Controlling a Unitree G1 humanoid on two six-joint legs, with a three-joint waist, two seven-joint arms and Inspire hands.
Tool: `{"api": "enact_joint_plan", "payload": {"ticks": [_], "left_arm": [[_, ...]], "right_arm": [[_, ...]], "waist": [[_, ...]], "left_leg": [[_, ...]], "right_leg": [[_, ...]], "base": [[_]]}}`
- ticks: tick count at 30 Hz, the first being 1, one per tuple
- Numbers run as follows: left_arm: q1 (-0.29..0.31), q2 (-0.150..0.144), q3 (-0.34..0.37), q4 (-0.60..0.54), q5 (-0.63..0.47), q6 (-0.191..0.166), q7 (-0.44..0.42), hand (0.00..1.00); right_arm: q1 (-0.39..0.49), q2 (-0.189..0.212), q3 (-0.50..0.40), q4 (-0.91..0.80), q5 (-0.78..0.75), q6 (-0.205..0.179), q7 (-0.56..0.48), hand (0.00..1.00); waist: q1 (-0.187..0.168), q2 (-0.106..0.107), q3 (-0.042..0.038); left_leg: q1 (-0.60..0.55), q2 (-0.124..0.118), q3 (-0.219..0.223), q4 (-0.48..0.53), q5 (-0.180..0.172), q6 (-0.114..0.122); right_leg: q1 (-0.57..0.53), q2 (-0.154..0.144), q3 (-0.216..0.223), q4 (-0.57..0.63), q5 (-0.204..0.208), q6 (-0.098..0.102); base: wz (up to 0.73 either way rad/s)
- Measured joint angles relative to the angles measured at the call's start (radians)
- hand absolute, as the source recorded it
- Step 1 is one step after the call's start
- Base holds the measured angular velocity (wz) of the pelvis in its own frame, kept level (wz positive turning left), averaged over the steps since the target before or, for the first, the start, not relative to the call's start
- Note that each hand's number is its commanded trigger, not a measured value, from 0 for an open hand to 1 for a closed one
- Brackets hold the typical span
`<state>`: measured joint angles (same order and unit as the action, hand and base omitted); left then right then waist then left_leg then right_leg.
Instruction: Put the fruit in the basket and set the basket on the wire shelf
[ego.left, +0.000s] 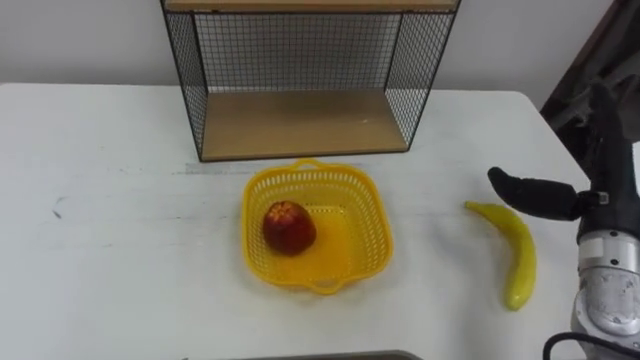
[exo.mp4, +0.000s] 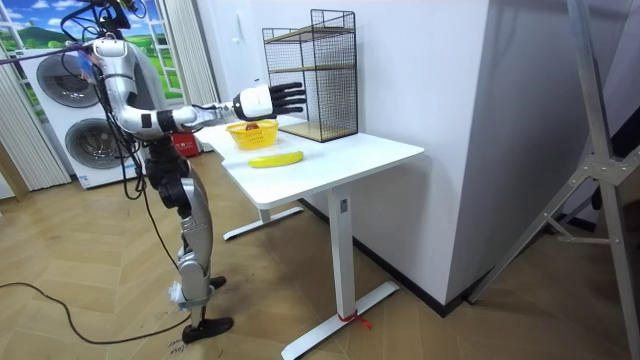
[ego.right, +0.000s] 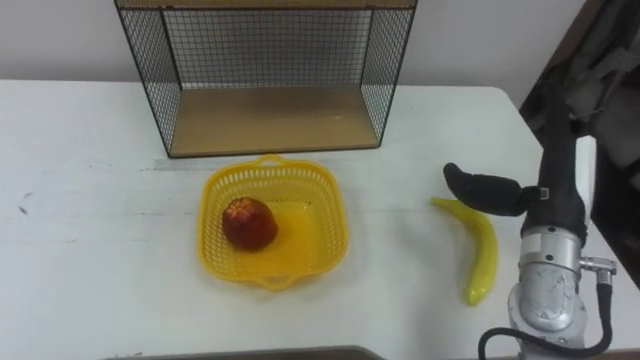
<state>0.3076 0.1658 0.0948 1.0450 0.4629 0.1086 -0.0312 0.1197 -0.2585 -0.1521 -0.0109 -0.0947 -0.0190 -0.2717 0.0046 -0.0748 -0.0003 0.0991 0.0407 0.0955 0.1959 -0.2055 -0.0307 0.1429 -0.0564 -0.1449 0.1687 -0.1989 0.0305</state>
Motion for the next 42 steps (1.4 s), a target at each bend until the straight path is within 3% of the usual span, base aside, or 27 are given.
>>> {"api": "enact_joint_plan", "payload": {"ticks": [5, 19, 26, 42], "left_arm": [[0.000, 0.000, 0.002, -0.031, 0.001, -0.001, 0.001, 0.00], [0.019, 0.000, -0.001, -0.047, 0.000, 0.000, 0.001, 0.00], [0.040, 0.000, 0.002, -0.110, 0.001, 0.000, 0.001, 0.00], [0.035, 0.004, 0.022, -0.102, 0.002, 0.028, 0.001, 0.00]], "right_arm": [[0.000, 0.000, 0.003, 0.033, -0.069, 0.000, 0.000, 0.00], [0.000, -0.017, 0.014, 0.110, -0.109, 0.000, 0.000, 0.00], [0.001, -0.020, 0.014, 0.144, -0.115, 0.000, 0.013, 0.00], [0.003, -0.020, 0.014, 0.322, -0.115, 0.052, 0.079, 0.00]], "waist": [[0.002, -0.004, -0.0016], [0.006, -0.001, -0.0002], [0.004, -0.004, 0.0000], [0.021, -0.004, -0.0027]], "left_leg": [[0.000, 0.000, 0.000, 0.001, 0.000, 0.000], [-0.001, 0.000, -0.001, 0.002, 0.000, 0.000], [0.002, 0.000, -0.002, 0.001, 0.000, 0.000], [-0.009, 0.000, -0.004, 0.008, -0.001, 0.001]], "right_leg": [[0.001, 0.000, 0.002, 0.001, 0.000, 0.000], [0.000, 0.000, 0.001, 0.001, 0.000, 0.000], [0.011, 0.000, -0.004, -0.002, 0.000, 0.000], [-0.001, -0.002, -0.008, 0.002, -0.001, 0.001]], "base": [[0.00], [0.00], [0.01], [0.00]]}}
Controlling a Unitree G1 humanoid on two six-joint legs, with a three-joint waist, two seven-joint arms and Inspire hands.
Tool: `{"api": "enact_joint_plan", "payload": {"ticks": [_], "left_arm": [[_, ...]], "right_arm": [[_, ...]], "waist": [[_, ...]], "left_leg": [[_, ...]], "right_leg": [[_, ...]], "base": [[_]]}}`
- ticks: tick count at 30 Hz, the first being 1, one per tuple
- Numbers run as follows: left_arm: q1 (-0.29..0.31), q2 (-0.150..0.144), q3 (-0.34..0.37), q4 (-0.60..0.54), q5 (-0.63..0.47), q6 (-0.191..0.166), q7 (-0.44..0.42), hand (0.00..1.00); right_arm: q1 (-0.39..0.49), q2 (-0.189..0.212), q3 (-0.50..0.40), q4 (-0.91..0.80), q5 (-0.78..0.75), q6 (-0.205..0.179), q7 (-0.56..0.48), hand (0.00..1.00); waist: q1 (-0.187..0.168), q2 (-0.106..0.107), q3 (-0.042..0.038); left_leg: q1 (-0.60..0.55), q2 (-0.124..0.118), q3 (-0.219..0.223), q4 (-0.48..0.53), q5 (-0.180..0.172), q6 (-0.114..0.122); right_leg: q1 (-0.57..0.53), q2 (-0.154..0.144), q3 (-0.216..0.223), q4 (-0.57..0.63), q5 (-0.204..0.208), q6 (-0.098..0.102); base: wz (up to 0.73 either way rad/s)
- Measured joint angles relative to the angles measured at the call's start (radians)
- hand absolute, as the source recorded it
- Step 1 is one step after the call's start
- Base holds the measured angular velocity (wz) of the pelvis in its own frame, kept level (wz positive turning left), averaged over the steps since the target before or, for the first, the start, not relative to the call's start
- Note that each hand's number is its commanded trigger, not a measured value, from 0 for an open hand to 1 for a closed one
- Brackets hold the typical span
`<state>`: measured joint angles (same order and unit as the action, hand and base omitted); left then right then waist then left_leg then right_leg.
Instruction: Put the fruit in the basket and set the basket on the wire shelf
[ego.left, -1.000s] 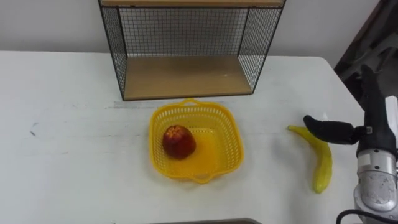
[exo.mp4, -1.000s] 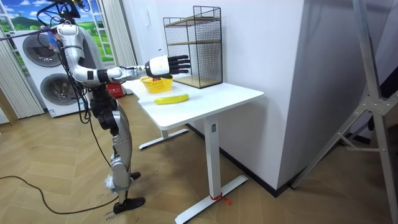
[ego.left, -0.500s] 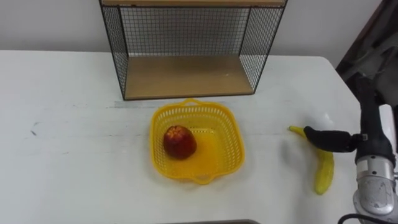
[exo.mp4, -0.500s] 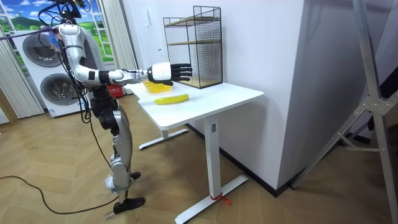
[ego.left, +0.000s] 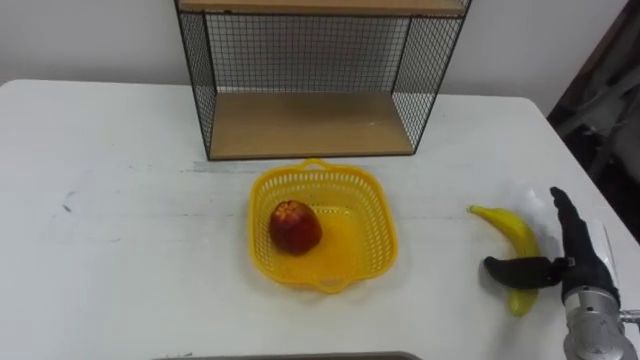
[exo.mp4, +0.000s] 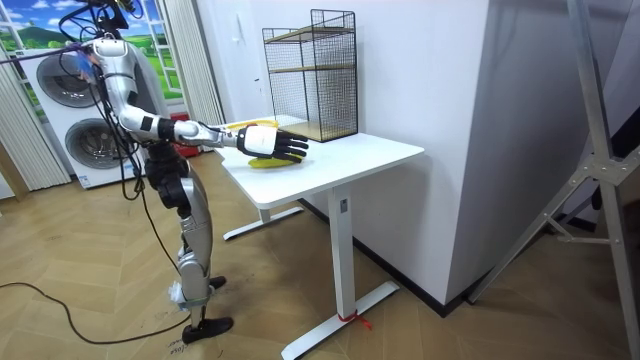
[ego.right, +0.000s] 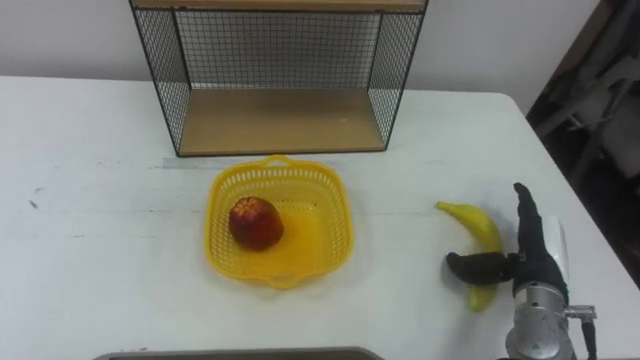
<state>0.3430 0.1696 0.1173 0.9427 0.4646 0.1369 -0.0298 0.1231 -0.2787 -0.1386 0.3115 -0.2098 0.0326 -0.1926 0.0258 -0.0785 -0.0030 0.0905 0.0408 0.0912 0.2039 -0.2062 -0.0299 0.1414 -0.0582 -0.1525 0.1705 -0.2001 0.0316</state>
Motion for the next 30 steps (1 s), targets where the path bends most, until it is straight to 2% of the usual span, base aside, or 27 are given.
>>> {"api": "enact_joint_plan", "payload": {"ticks": [3, 4, 22, 30], "left_arm": [[-0.003, 0.002, 0.002, -0.002, 0.001, 0.007, 0.000, 0.00], [-0.004, 0.002, 0.002, -0.006, 0.003, 0.008, 0.000, 0.00], [0.002, 0.003, 0.008, -0.012, 0.004, 0.046, 0.001, 0.00], [0.000, 0.002, 0.018, -0.012, 0.004, 0.064, 0.000, 0.00]], "right_arm": [[0.000, 0.000, 0.000, 0.002, 0.000, 0.002, 0.004, 0.00], [0.000, 0.000, 0.000, 0.007, 0.000, 0.003, 0.006, 0.00], [-0.002, 0.000, -0.009, 0.066, 0.003, 0.004, 0.048, 0.00], [-0.025, 0.000, -0.012, 0.078, -0.036, 0.016, 0.149, 0.00]], "waist": [[-0.001, 0.000, 0.0005], [-0.003, -0.005, -0.0026], [-0.001, -0.004, -0.0025], [-0.021, -0.009, -0.0042]], "left_leg": [[-0.002, 0.000, 0.000, -0.001, 0.000, 0.000], [-0.001, 0.000, 0.000, -0.001, 0.000, 0.000], [0.006, -0.001, -0.015, 0.010, 0.000, 0.000], [0.006, -0.001, -0.016, 0.011, 0.000, 0.000]], "right_leg": [[0.002, 0.000, 0.000, -0.001, 0.000, 0.000], [0.003, 0.000, 0.000, -0.001, 0.000, 0.000], [0.017, 0.000, -0.013, -0.003, 0.000, 0.000], [0.017, 0.000, -0.015, -0.002, 0.000, 0.000]], "base": [[0.00], [0.00], [0.02], [0.00]]}}
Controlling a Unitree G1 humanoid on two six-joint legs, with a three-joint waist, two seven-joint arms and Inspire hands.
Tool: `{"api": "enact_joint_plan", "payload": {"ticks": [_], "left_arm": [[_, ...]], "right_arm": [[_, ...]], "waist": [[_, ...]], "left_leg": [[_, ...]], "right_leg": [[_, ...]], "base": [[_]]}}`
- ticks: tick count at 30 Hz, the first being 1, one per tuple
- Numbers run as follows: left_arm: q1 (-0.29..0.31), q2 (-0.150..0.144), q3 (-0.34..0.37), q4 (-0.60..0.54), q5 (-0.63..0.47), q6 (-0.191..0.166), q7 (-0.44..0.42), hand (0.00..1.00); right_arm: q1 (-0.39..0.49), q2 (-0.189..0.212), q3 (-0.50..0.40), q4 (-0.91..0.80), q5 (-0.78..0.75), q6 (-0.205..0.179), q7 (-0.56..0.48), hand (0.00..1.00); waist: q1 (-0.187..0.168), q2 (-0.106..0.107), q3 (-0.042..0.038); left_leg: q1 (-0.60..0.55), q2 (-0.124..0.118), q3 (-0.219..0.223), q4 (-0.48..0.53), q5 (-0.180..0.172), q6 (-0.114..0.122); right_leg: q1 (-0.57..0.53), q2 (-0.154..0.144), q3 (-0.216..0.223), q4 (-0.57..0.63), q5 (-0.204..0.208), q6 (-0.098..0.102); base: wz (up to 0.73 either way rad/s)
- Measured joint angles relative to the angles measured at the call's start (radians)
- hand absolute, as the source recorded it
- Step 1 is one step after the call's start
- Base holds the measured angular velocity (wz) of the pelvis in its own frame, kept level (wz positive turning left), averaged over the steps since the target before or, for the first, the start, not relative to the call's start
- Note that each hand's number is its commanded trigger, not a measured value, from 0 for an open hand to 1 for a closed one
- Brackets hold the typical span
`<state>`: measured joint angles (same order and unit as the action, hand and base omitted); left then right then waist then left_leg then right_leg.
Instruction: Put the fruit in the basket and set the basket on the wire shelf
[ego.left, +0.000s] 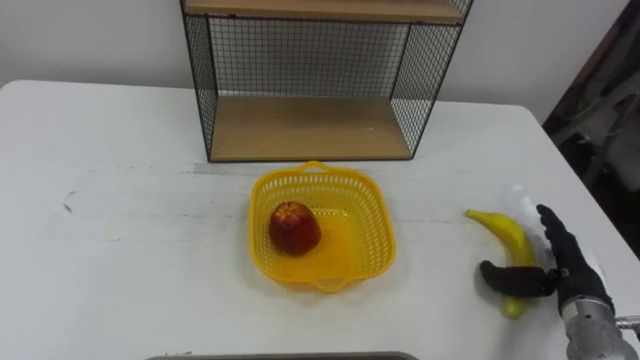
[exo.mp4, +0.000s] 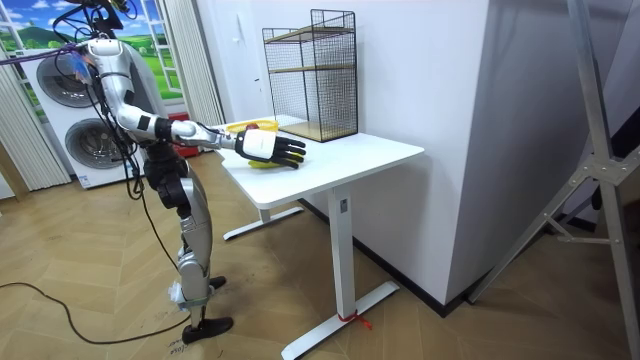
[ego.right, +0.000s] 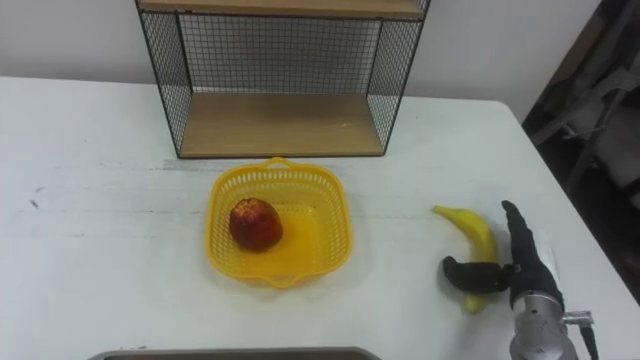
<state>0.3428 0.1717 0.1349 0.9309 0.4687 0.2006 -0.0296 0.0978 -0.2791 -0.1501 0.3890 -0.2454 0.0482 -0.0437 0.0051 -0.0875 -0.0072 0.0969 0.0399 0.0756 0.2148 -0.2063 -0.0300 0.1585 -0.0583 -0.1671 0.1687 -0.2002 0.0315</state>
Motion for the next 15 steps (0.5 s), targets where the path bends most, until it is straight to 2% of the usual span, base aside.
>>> {"api": "enact_joint_plan", "payload": {"ticks": [2, 8, 9, 11, 12, 15], "left_arm": [[-0.001, 0.000, 0.001, 0.000, 0.000, 0.004, 0.000, 0.00], [0.000, 0.000, 0.001, 0.000, 0.000, 0.012, -0.006, 0.00], [0.000, 0.000, 0.001, -0.001, 0.000, 0.012, -0.007, 0.00], [-0.001, 0.000, 0.002, -0.008, 0.000, 0.012, -0.017, 0.00], [0.000, 0.000, 0.002, -0.008, 0.000, 0.012, -0.020, 0.00], [0.001, 0.000, 0.003, -0.009, 0.000, 0.013, -0.024, 0.00]], "right_arm": [[0.000, 0.000, 0.000, 0.001, -0.021, 0.009, 0.021, 0.00], [-0.009, -0.001, 0.000, -0.001, -0.086, 0.020, 0.086, 0.00], [-0.010, -0.001, 0.000, -0.002, -0.097, 0.021, 0.091, 0.05], [-0.011, -0.001, 0.000, -0.010, -0.126, 0.029, 0.114, 0.89], [-0.012, -0.001, 0.000, -0.011, -0.132, 0.031, 0.116, 1.00], [-0.027, -0.002, -0.004, -0.012, -0.158, 0.044, 0.130, 1.00]], "waist": [[-0.001, -0.006, -0.0016], [0.001, -0.017, 0.0009], [0.002, -0.017, 0.0009], [0.002, -0.017, 0.0006], [0.003, -0.017, 0.0007], [0.002, -0.017, 0.0007]], "left_leg": [[0.000, 0.000, 0.000, 0.000, 0.000, 0.000], [0.001, 0.000, -0.003, 0.008, -0.002, 0.001], [0.001, 0.000, -0.004, 0.008, -0.002, 0.001], [0.000, 0.000, -0.005, 0.009, -0.002, 0.001], [0.000, 0.000, -0.005, 0.010, -0.002, 0.001], [0.000, 0.000, -0.005, 0.009, -0.002, 0.001]], "right_leg": [[0.001, 0.000, 0.001, 0.000, 0.000, 0.000], [0.006, 0.000, 0.000, 0.000, 0.000, 0.000], [0.006, 0.000, 0.000, 0.000, 0.000, 0.000], [0.006, 0.000, -0.001, 0.000, 0.000, 0.000], [0.006, 0.000, -0.001, 0.000, 0.000, 0.000], [0.006, 0.000, -0.001, 0.000, 0.000, 0.000]], "base": [[0.00], [0.00], [0.00], [0.00], [0.00], [0.00]]}}
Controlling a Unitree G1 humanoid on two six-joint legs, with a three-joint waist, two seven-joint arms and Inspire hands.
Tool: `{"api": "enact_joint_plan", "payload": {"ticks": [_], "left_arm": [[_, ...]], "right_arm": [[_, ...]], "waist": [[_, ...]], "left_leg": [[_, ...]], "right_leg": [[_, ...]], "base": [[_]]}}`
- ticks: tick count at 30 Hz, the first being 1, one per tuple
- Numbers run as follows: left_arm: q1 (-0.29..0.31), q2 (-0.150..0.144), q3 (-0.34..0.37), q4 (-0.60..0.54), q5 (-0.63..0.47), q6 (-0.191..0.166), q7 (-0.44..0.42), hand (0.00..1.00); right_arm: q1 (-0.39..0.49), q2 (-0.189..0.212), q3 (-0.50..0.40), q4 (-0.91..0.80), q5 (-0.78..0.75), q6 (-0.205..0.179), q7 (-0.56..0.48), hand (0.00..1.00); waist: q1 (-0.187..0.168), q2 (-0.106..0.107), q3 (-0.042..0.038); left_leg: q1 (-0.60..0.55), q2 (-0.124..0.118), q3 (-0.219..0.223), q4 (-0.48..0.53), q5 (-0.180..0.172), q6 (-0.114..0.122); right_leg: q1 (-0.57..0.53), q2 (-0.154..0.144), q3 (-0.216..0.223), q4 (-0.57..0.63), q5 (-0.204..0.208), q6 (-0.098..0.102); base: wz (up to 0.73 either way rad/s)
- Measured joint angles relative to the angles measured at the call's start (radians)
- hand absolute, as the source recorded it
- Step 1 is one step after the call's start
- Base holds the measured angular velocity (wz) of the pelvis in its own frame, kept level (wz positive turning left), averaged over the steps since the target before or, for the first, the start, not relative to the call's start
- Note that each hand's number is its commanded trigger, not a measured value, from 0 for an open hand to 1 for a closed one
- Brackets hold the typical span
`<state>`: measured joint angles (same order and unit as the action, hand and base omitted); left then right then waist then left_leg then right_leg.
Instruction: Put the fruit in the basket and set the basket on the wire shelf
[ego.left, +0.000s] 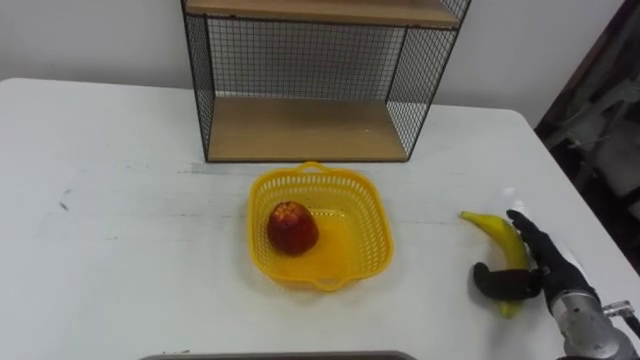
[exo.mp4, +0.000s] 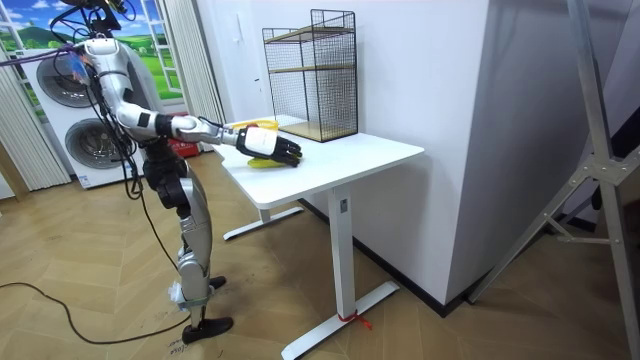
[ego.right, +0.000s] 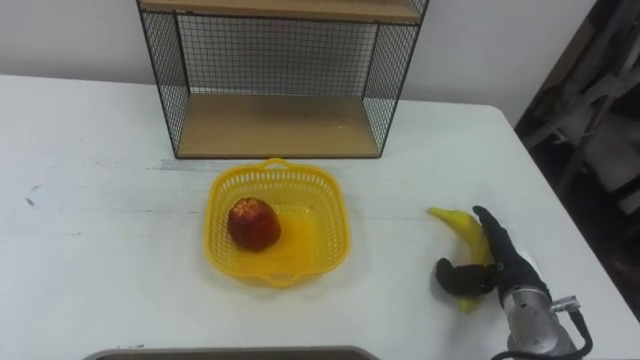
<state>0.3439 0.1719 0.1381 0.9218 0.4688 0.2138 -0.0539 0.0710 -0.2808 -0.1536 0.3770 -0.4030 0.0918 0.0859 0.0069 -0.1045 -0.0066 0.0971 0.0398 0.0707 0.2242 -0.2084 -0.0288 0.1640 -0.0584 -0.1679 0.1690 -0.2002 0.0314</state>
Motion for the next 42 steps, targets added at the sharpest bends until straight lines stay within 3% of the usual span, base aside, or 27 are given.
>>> {"api": "enact_joint_plan", "payload": {"ticks": [7, 19, 30, 42], "left_arm": [[-0.003, 0.002, 0.006, -0.008, 0.000, 0.006, 0.001, 0.00], [-0.025, 0.002, 0.006, 0.001, 0.000, 0.007, 0.003, 0.00], [-0.035, 0.002, 0.006, 0.008, -0.002, 0.006, 0.003, 0.00], [-0.038, 0.002, 0.007, 0.005, -0.002, -0.009, 0.006, 0.00]], "right_arm": [[-0.046, -0.021, -0.022, -0.007, -0.159, 0.049, 0.008, 1.00], [-0.042, -0.023, -0.025, -0.039, -0.161, 0.084, 0.033, 1.00], [-0.004, -0.022, -0.024, -0.113, -0.162, 0.085, 0.040, 1.00], [-0.002, -0.018, -0.020, -0.245, -0.148, 0.084, 0.042, 1.00]], "waist": [[0.016, 0.000, -0.0009], [0.022, 0.006, -0.0005], [0.024, 0.006, -0.0006], [0.027, 0.012, 0.0056]], "left_leg": [[0.001, 0.000, 0.000, -0.004, 0.000, 0.000], [0.002, 0.000, -0.003, -0.009, -0.001, -0.001], [0.001, 0.000, -0.003, -0.010, 0.000, -0.001], [-0.001, -0.001, -0.002, -0.011, 0.000, -0.001]], "right_leg": [[-0.002, 0.001, 0.000, 0.000, 0.000, 0.000], [0.009, 0.002, -0.001, 0.003, 0.002, -0.002], [-0.001, 0.002, 0.001, 0.000, 0.002, -0.002], [-0.006, 0.002, 0.003, -0.001, 0.002, -0.002]], "base": [[0.00], [0.00], [0.00], [0.00]]}}
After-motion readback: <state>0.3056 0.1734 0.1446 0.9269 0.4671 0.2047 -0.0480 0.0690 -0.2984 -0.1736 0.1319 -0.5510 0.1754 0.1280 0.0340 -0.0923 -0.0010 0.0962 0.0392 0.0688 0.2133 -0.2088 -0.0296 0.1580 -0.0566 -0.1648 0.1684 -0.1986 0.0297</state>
